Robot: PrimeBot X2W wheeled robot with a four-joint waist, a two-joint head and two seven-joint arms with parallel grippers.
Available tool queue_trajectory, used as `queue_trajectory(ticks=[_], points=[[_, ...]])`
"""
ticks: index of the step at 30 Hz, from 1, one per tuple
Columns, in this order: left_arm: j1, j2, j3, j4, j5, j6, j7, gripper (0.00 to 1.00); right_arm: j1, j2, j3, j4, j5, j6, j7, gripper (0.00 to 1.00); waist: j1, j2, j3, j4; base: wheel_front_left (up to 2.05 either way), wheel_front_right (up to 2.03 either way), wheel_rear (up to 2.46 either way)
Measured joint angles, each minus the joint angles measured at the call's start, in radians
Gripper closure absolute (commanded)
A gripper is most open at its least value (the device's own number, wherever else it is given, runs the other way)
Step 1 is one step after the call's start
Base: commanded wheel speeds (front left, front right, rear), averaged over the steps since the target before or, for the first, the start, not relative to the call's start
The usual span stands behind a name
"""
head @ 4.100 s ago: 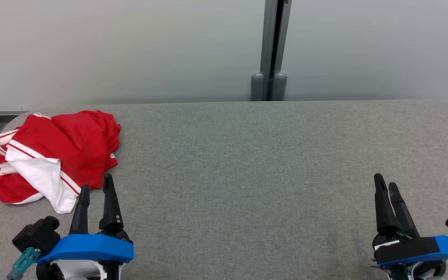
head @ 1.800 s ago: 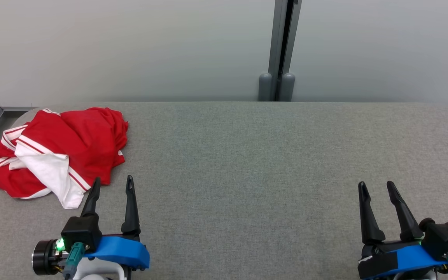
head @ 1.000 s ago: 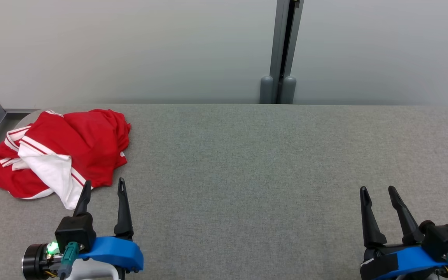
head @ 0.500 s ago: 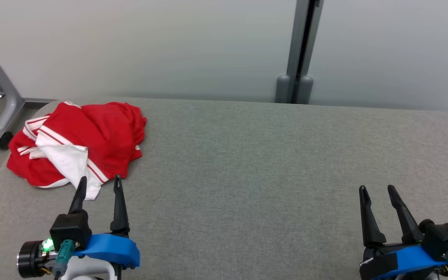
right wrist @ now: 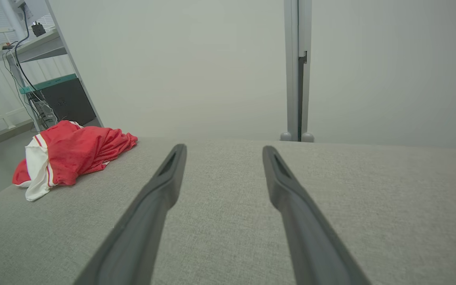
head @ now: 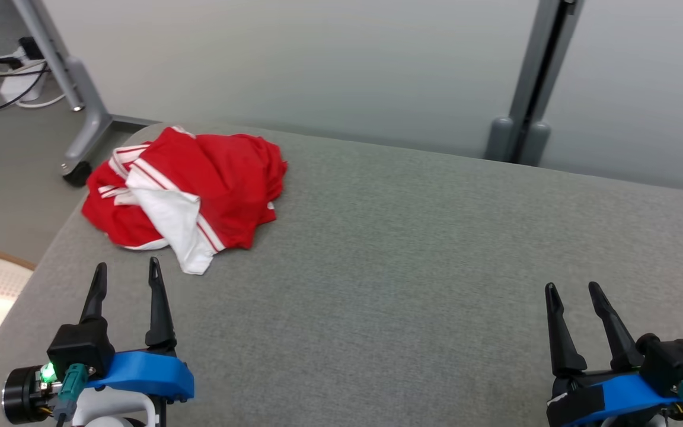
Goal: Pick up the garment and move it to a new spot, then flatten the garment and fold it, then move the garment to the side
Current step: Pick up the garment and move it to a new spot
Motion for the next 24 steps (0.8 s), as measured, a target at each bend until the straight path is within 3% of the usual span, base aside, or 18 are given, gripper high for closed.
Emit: queue_trajectory(ticks=[14, 24], points=[[0.007, 0.021, 0.032, -0.024, -0.021, 0.025, -0.010, 0.00, -0.010, 0.000, 0.004, -0.005, -0.013, 0.000, 0.011, 0.00, 0.0001, 0.0000, 0.015, 0.140, 0.00, 0.00, 0.00], [0.021, 0.049, 0.049, -0.050, -0.034, 0.034, -0.005, 0.00, -0.012, 0.000, 0.008, -0.006, -0.013, 0.000, 0.019, 0.00, 0.0001, 0.0000, 0.035, 0.196, 0.00, 0.00, 0.00]])
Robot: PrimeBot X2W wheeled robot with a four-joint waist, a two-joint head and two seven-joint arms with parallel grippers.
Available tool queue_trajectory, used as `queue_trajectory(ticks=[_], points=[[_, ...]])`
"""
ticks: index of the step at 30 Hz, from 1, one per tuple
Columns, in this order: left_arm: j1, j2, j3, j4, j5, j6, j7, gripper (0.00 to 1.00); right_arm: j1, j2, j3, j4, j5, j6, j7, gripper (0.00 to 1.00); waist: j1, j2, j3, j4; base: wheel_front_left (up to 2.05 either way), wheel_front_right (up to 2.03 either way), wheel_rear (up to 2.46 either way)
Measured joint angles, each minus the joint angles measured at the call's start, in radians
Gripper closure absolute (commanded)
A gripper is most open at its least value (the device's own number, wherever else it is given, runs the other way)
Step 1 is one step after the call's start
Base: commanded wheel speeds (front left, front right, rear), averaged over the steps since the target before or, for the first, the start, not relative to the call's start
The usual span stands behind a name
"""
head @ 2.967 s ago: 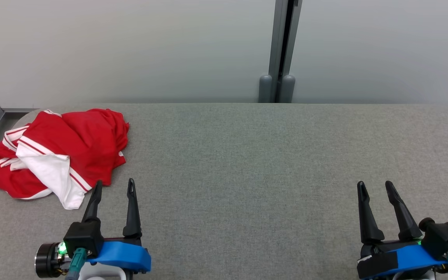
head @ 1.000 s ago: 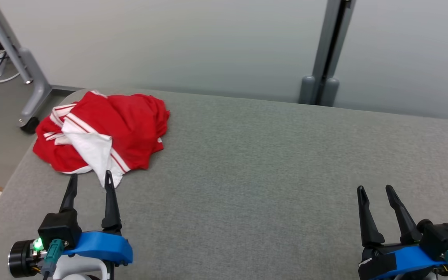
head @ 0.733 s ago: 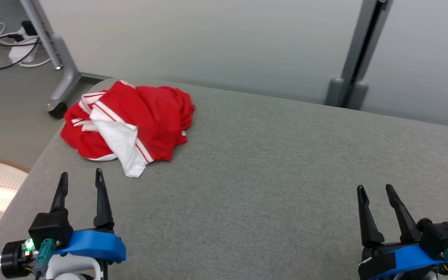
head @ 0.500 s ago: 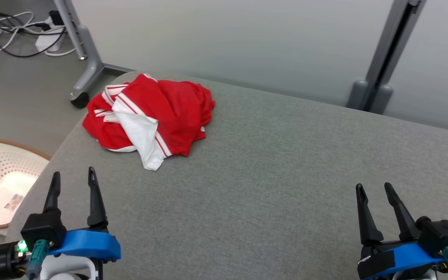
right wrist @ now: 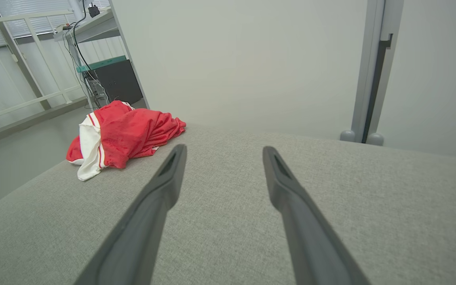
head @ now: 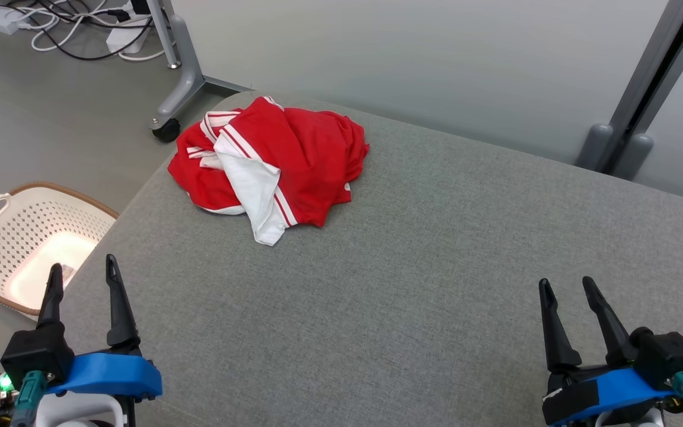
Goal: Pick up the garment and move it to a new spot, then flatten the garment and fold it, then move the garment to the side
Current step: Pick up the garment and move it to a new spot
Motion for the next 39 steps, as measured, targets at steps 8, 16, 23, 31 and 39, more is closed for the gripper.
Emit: queue_trajectory(ticks=[8, 16, 23, 31, 39], points=[[-0.002, 0.001, 0.018, -0.002, -0.020, 0.009, -0.001, 0.00, -0.009, 0.000, 0.010, -0.002, -0.003, 0.000, 0.006, 0.00, 0.0000, 0.0000, 0.019, -0.020, 0.00, 0.00, 0.00], [-0.142, 0.056, 0.060, 0.034, -0.064, -0.017, -0.002, 0.00, -0.038, 0.001, 0.003, -0.063, -0.049, 0.000, 0.043, 0.00, 0.0000, 0.0000, 0.094, -0.069, 0.00, 0.00, 0.00], [-0.390, 0.130, 0.086, 0.094, -0.092, -0.069, 0.000, 0.00, -0.088, 0.000, -0.004, -0.167, -0.096, 0.000, 0.076, 0.00, 0.0002, 0.0000, 0.218, -0.139, 0.00, 0.00, 0.00], [-0.649, 0.184, 0.087, 0.271, -0.134, -0.130, 0.027, 0.00, -0.132, -0.001, -0.003, -0.257, -0.131, 0.000, 0.105, 0.00, 0.0003, 0.0000, 0.345, -0.224, 0.00, 0.00, 0.00], [-0.835, 0.212, 0.064, 0.498, -0.149, -0.173, 0.057, 0.00, -0.152, -0.001, -0.022, -0.336, -0.152, 0.000, 0.124, 0.00, 0.0003, 0.0000, 0.448, -0.286, 0.00, 0.00, 0.00]])
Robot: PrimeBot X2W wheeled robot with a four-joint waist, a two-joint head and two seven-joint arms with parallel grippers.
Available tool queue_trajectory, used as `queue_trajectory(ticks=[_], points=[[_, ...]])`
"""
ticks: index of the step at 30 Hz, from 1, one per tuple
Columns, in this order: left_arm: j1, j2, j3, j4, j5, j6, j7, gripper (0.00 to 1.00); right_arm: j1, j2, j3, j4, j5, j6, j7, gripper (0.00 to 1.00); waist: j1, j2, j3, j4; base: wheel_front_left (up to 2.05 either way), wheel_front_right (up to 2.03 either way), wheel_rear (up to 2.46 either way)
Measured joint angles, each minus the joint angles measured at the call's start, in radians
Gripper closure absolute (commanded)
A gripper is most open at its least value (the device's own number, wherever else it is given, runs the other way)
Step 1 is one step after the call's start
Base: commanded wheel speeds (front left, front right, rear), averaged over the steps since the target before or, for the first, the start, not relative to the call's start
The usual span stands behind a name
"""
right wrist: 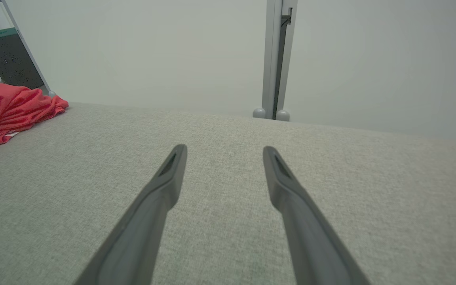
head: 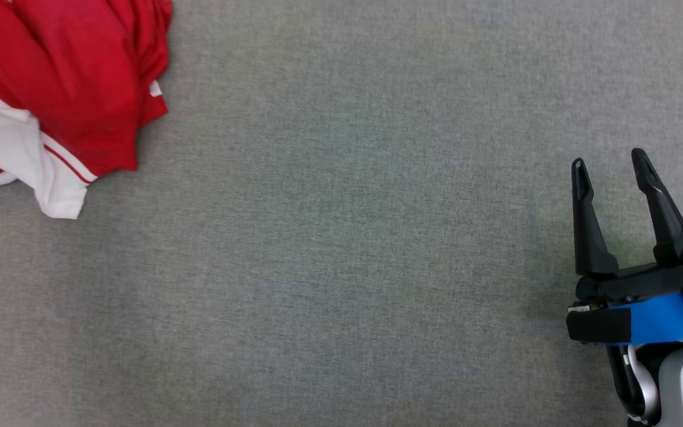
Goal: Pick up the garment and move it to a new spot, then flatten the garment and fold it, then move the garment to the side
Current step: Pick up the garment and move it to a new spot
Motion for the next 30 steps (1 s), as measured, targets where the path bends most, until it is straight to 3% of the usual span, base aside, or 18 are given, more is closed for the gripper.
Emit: queue_trajectory(ticks=[13, 19, 20, 21, 22, 30], points=[[-0.112, -0.017, -0.039, 0.443, -0.035, -0.061, 0.031, 0.00, -0.015, 0.000, -0.010, -0.037, -0.015, 0.000, 0.004, 0.00, -0.0002, 0.0000, 0.076, -0.024, 0.00, 0.00, 0.00], [-0.149, -0.032, -0.043, 0.586, -0.065, -0.078, 0.114, 0.00, -0.016, 0.000, -0.004, -0.040, -0.015, 0.000, 0.005, 0.00, -0.0004, 0.0000, 0.073, -0.025, 0.00, 0.00, 0.00], [-0.157, -0.032, -0.043, 0.598, -0.071, -0.079, 0.118, 0.25, -0.016, 0.000, -0.002, -0.040, -0.015, 0.000, 0.005, 0.00, -0.0004, 0.0000, 0.072, -0.025, 0.00, 0.00, 0.00], [-0.162, -0.033, -0.044, 0.609, -0.075, -0.082, 0.119, 0.69, -0.016, 0.000, 0.000, -0.040, -0.015, 0.000, 0.005, 0.00, -0.0004, 0.0000, 0.071, -0.026, 0.00, 0.00, 0.00], [-0.165, -0.034, -0.046, 0.617, -0.076, -0.085, 0.117, 1.00, -0.016, 0.000, 0.002, -0.040, -0.015, 0.000, 0.005, 0.00, -0.0004, 0.0000, 0.069, -0.027, 0.00, 0.00, 0.00], [-0.170, -0.028, -0.075, 0.648, -0.073, -0.096, 0.021, 1.00, -0.016, 0.000, 0.007, -0.016, -0.001, 0.000, -0.012, 0.00, -0.0004, 0.0000, 0.024, -0.035, 0.00, 0.00, 0.00]])
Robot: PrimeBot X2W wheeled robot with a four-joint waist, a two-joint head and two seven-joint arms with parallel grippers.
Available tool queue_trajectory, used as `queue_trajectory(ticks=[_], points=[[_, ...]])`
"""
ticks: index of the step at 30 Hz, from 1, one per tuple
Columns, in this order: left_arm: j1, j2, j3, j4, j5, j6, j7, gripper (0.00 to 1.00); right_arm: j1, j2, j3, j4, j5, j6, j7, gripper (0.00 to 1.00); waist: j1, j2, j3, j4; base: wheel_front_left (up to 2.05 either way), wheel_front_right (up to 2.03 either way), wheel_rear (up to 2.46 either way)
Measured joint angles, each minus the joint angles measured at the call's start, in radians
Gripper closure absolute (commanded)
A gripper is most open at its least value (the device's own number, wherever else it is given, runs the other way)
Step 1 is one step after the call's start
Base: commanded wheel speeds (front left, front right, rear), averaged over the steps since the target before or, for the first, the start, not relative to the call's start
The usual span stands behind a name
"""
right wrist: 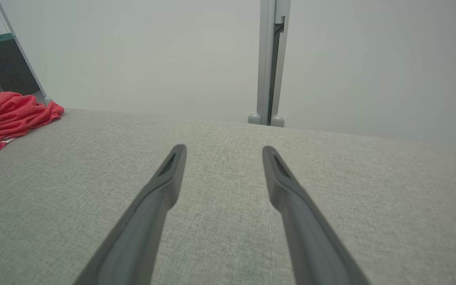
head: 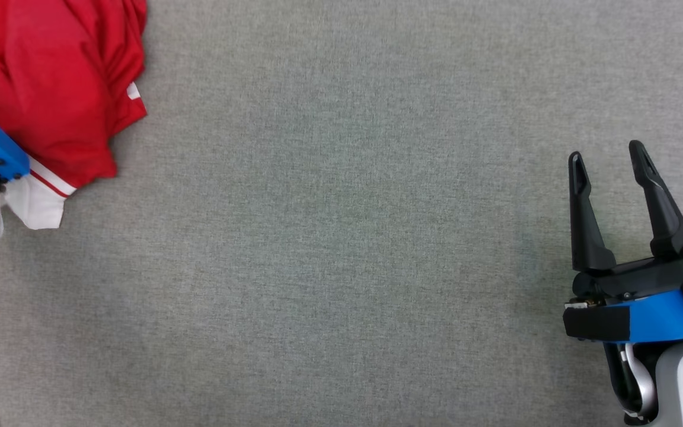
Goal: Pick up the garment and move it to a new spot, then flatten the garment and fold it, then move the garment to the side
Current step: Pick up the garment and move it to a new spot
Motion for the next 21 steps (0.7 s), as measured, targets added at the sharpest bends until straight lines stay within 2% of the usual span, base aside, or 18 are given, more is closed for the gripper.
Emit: queue_trajectory(ticks=[12, 21], points=[[-0.109, 0.026, -0.099, -0.089, 0.037, -0.002, -0.143, 1.00, 0.013, 0.000, 0.025, 0.105, 0.068, 0.000, -0.064, 0.00, 0.0000, 0.0000, -0.143, -0.030, 0.00, 0.00, 0.00], [-0.194, 0.022, -0.205, -0.285, 0.054, -0.003, -0.158, 1.00, 0.026, 0.000, 0.037, 0.178, 0.127, 0.000, -0.115, 0.00, 0.0000, 0.0000, -0.226, -0.100, 0.00, 0.00, 0.00]])
